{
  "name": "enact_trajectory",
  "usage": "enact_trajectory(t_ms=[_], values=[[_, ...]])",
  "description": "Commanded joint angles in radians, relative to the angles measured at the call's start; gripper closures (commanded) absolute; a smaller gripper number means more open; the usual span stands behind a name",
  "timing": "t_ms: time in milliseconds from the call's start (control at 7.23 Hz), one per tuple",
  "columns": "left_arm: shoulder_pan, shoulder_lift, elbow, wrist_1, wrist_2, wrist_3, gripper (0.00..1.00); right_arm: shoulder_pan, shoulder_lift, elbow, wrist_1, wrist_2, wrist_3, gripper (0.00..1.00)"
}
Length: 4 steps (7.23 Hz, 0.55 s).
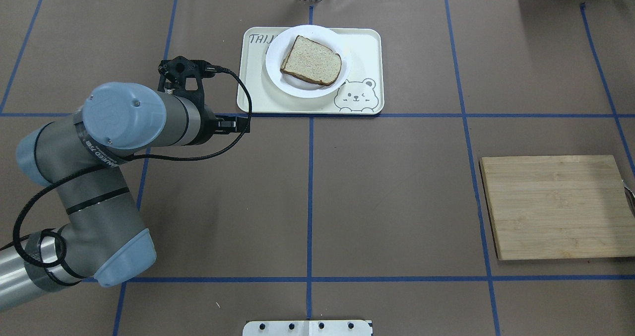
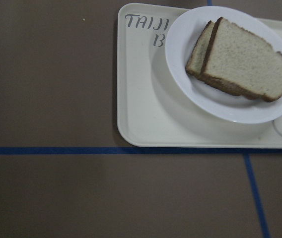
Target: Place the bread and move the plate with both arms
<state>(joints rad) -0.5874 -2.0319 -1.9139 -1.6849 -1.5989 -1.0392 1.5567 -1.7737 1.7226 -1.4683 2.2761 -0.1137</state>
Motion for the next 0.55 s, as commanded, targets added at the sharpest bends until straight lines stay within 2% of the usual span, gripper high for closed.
enact_trajectory(t_ms=[0, 277, 415], values=[[-0.050, 0.027, -0.049, 0.269, 0.077, 0.354, 0.01, 0.000, -0.003, -0.001, -0.001, -0.001, 0.000, 0.00], [-0.184, 0.036, -0.101, 0.513, 0.076, 0.644, 0.01, 0.000, -0.004, -0.005, -0.001, 0.000, 0.003, 0.00], [-0.256, 0.038, -0.111, 0.563, 0.053, 0.773, 0.01, 0.000, -0.004, -0.005, -0.003, -0.001, 0.005, 0.00]])
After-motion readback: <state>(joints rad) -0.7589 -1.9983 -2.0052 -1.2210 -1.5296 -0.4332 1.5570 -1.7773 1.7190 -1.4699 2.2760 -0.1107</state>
